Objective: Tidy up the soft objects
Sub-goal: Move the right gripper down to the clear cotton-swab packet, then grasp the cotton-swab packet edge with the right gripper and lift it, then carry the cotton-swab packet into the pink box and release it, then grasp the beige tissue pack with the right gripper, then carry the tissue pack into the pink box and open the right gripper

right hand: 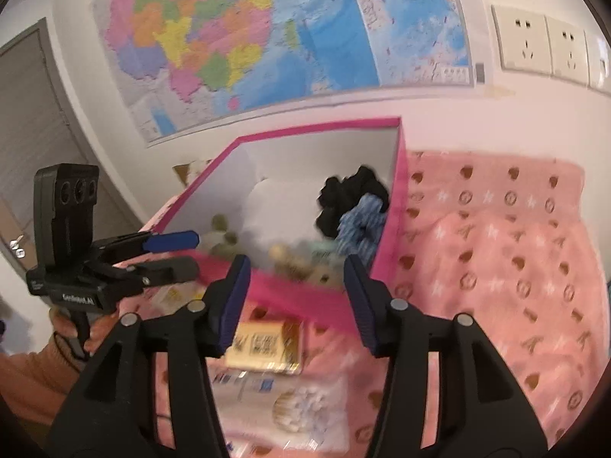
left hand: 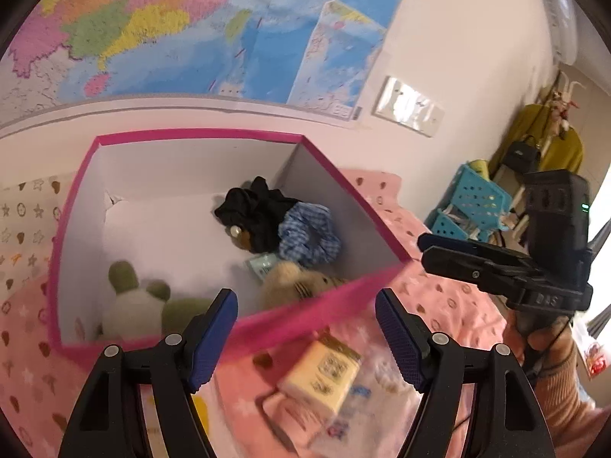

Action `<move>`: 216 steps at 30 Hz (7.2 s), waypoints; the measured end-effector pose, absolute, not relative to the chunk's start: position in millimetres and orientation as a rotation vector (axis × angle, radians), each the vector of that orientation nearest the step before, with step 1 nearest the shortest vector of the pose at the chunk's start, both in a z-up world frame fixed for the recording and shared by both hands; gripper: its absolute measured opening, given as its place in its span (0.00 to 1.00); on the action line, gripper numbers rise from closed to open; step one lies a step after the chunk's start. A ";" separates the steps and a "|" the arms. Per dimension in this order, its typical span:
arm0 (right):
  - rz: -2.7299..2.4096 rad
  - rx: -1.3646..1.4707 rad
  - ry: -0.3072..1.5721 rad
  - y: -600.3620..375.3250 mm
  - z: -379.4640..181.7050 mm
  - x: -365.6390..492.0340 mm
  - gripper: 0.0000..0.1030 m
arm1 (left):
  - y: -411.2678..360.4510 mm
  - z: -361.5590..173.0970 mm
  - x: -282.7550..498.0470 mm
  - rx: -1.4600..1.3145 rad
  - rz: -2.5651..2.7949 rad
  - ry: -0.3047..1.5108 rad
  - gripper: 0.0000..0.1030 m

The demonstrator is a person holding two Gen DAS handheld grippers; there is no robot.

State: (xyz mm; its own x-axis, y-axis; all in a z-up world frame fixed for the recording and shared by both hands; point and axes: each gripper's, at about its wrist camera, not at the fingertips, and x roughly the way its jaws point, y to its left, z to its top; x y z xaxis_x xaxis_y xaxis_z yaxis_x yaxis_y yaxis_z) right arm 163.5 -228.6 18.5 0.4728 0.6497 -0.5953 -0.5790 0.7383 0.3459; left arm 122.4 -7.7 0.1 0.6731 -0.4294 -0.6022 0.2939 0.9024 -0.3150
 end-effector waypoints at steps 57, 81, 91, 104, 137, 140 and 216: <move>0.870 0.411 1.051 -252.3 -91.7 103.4 0.30 | -31.0 -82.0 60.8 -0.311 -0.483 0.986 0.38; 0.894 0.304 0.886 -237.9 -40.9 87.9 0.25 | -19.4 -46.4 45.0 -0.254 -0.481 0.857 0.37; 0.898 0.272 0.847 -232.8 -26.0 91.6 0.25 | -17.7 -30.3 41.0 -0.233 -0.476 0.818 0.37; 0.918 0.218 0.777 -223.6 5.2 108.0 0.25 | -14.7 -6.2 48.7 -0.210 -0.469 0.757 0.37; 0.650 0.091 0.848 -159.7 4.4 264.7 0.26 | 13.1 -28.5 213.0 -0.079 -0.129 0.871 0.46; 0.657 0.060 0.804 -158.3 11.3 247.7 0.32 | 12.4 -40.5 218.8 -0.065 -0.126 0.911 0.48; 0.804 0.196 0.916 -204.7 -49.4 133.1 0.38 | -43.8 -63.1 90.5 -0.224 -0.486 0.895 0.39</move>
